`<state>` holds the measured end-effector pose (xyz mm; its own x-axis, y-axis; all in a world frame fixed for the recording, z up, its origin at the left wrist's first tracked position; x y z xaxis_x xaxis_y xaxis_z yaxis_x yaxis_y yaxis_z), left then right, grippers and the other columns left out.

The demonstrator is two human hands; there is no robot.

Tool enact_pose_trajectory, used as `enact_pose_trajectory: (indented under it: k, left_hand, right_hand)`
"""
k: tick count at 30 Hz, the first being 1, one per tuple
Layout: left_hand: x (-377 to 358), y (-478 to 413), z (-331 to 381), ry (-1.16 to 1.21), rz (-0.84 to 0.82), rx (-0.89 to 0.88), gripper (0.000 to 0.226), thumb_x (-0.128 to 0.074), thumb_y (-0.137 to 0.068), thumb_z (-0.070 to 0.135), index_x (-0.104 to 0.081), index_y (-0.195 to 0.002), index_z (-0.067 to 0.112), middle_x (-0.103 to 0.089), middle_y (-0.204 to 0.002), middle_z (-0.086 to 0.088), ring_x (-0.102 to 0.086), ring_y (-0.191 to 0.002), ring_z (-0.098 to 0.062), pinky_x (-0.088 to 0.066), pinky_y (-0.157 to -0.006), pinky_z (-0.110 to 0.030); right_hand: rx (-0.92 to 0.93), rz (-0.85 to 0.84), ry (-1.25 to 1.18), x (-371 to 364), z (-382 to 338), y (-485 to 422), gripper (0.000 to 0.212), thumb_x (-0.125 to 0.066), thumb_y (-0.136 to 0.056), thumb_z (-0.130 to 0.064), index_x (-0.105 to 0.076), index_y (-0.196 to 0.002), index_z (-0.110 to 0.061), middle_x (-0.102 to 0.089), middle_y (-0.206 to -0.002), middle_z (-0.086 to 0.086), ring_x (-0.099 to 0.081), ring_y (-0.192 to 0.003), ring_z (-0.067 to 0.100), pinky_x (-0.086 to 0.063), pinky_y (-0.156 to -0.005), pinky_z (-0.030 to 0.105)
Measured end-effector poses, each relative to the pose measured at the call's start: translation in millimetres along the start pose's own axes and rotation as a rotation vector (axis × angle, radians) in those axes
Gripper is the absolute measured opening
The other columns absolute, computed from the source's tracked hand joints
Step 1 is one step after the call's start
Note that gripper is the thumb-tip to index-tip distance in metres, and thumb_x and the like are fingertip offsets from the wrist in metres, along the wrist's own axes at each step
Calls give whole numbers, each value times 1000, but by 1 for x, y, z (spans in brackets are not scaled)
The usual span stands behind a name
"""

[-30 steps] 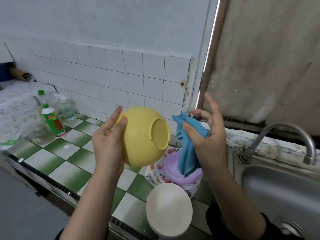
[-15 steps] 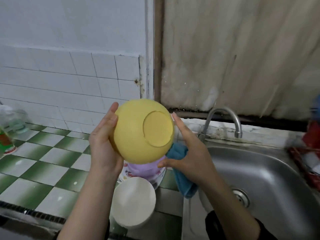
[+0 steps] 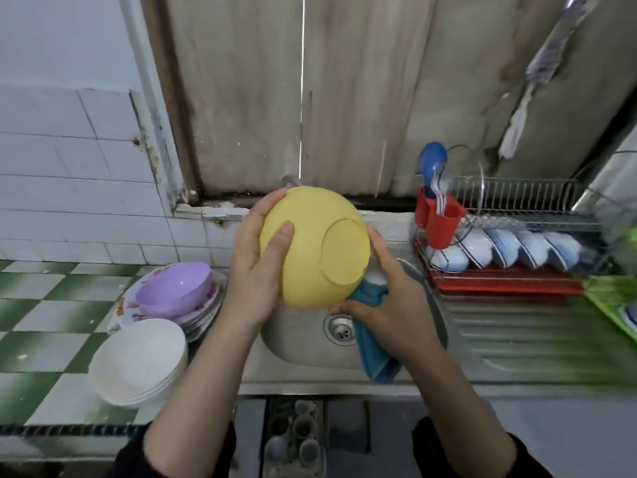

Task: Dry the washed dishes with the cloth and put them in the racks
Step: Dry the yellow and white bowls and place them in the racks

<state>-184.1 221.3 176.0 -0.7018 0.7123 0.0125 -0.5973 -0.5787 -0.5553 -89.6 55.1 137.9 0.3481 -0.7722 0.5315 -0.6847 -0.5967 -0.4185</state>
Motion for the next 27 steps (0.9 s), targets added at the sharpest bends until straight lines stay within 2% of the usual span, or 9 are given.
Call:
enact_pose_trajectory:
  k: [4,7,8,10,12,14,20,24,27]
  left_hand:
    - [-71,24,11,-265,-208,-58,61,-47,-71,70,-31,-129,58,-26,-132,15,-21,-128,-4,-16,-104,-15]
    - [-129,39,25,-308,-397,-159,73,-52,-67,72,-24,-133,61,-19,-144,33,-15,-127,4,-18,-106,-34]
    - [-148,44,28,-300,-462,-178,76,-55,-64,72,-23,-133,62,-15,-143,43,-16,-127,6,-21,-106,-37]
    - [-186,53,30,-324,-564,-216,89,-61,-58,74,-21,-136,60,-8,-141,50,-16,-132,0,-24,-110,-44]
    - [-222,61,32,-381,-652,-286,108,-63,-50,80,-19,-143,51,-7,-147,42,-13,-139,-8,-22,-113,-47]
    - [-257,67,33,-410,-746,-357,124,-63,-43,86,-20,-149,40,-12,-154,30,-10,-141,-9,-21,-115,-47]
    - [-360,77,22,-387,-959,-557,137,-65,-40,89,-17,-152,26,-26,-152,10,-26,-137,-21,-30,-110,-53]
    - [-425,76,11,-333,-989,-623,135,-69,-43,86,-18,-152,24,-26,-154,9,-27,-139,-19,-28,-112,-46]
    - [-475,68,0,-284,-985,-643,133,-70,-46,85,-20,-152,22,-28,-155,5,-28,-140,-16,-27,-114,-43]
  right_hand:
    - [-83,84,71,67,31,40,115,-89,-60,-40,-12,-143,-61,-39,-134,-39,-43,-127,0,-46,-98,29]
    - [-155,162,101,113,55,70,113,-89,-61,-35,-14,-143,-57,-36,-121,-53,-47,-117,-4,-45,-86,17]
    - [-188,185,112,126,64,80,113,-89,-62,-32,-15,-144,-55,-39,-112,-55,-51,-111,1,-47,-83,21]
    - [-251,227,141,150,83,101,113,-89,-64,-30,-17,-149,-50,-47,-108,-46,-54,-104,14,-49,-82,34]
    - [-303,281,163,174,100,120,112,-89,-64,-30,-19,-150,-47,-60,-118,-22,-55,-105,22,-49,-82,41]
    - [-361,342,173,197,117,136,112,-89,-64,-29,-17,-146,-53,-62,-121,-10,-56,-106,24,-49,-83,40]
    - [-473,443,260,261,164,159,113,-89,-64,-36,-11,-143,-57,-35,-123,-46,-54,-100,9,-45,-78,32]
    - [-574,478,339,306,198,161,114,-89,-63,-36,-9,-141,-61,-57,-131,-12,-56,-103,21,-48,-76,37]
    - [-597,514,372,340,224,152,113,-89,-65,-31,-12,-143,-59,-55,-137,-10,-55,-113,22,-41,-72,31]
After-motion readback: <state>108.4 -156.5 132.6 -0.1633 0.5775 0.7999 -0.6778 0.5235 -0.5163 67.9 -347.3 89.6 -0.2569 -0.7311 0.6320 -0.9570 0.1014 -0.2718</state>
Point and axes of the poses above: each hand's wrist, its own y-axis away from the middle knuckle, its own x-axis out of the back of the hand, z = x × y, the point moved 8 cm from there along -y, towards the middle knuckle
